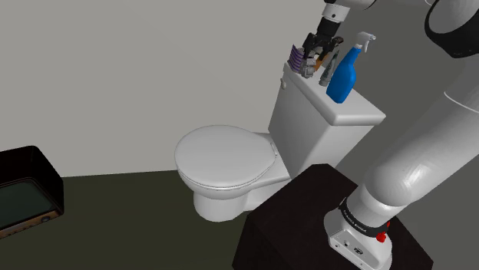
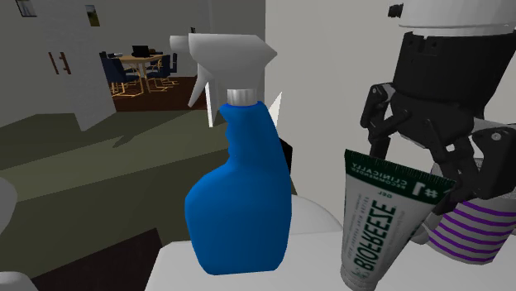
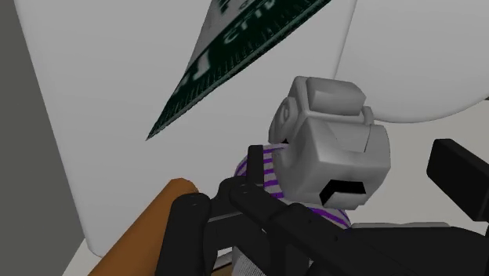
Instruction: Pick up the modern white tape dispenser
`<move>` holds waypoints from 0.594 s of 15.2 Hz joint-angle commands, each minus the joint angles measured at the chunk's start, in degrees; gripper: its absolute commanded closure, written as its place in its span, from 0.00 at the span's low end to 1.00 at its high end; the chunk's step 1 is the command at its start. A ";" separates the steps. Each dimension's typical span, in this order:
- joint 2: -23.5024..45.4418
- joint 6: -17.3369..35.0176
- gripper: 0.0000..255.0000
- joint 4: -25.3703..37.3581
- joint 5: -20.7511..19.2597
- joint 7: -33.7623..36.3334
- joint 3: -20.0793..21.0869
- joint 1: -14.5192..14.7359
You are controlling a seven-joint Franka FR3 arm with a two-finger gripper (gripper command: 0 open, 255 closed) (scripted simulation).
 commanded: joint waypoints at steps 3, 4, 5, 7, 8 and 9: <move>-0.22 2.06 0.00 -2.23 -0.05 0.00 0.08 0.07; -0.17 2.01 1.00 -2.14 -0.02 -0.08 0.04 0.04; -0.20 2.01 1.00 -2.16 -0.04 -0.06 0.05 0.05; -0.22 1.98 1.00 -2.17 -0.05 -0.06 0.04 0.04; -0.22 1.99 1.00 -2.17 -0.05 -0.07 0.04 0.04; -0.22 2.01 1.00 -2.19 -0.05 -0.05 0.05 0.05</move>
